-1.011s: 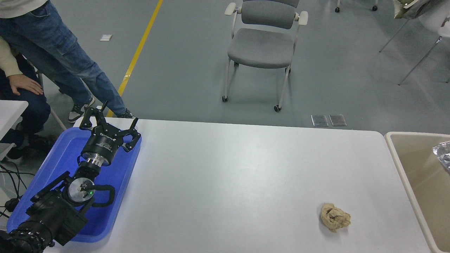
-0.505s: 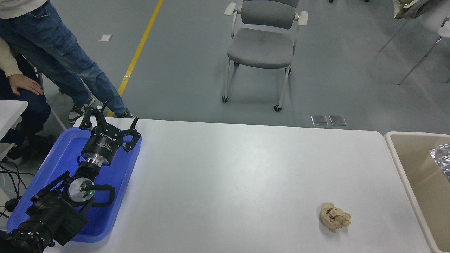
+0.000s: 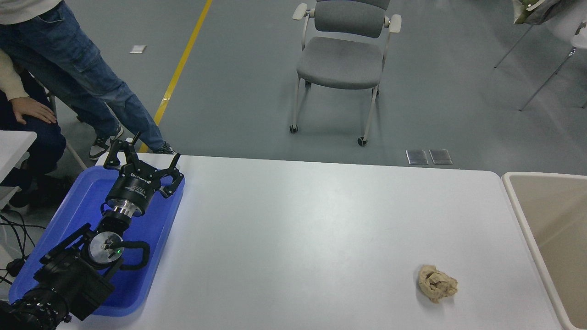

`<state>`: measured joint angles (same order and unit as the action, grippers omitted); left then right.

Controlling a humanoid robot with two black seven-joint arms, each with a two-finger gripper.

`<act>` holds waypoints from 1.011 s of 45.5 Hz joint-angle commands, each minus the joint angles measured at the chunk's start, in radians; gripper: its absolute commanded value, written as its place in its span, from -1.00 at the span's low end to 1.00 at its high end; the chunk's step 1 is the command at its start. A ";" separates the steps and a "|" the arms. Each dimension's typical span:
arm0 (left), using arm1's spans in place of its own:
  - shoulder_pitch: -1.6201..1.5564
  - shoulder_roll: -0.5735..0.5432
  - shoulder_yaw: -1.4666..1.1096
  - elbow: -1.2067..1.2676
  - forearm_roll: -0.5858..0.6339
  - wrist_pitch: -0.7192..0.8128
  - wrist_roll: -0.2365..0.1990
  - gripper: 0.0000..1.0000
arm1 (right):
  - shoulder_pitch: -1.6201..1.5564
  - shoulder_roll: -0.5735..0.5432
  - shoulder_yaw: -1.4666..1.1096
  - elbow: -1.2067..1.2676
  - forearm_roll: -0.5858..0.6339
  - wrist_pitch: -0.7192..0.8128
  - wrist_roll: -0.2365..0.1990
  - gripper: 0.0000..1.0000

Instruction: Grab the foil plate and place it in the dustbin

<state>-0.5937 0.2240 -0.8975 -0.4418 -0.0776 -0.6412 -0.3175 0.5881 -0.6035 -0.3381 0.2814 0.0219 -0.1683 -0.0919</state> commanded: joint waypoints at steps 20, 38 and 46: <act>-0.002 0.000 0.000 0.000 -0.001 0.000 0.000 1.00 | 0.591 -0.302 -0.536 0.765 -0.243 0.062 0.000 1.00; 0.000 0.000 0.002 0.000 0.001 0.000 0.000 1.00 | 1.094 -0.294 -0.838 0.978 -0.246 0.484 0.000 1.00; 0.000 0.000 0.000 0.000 -0.001 0.000 0.000 1.00 | 1.332 -0.233 -0.918 0.978 -0.246 0.823 0.000 1.00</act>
<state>-0.5942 0.2240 -0.8971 -0.4418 -0.0774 -0.6412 -0.3175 1.6139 -0.8870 -1.1213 1.2097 -0.2206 0.2840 -0.0921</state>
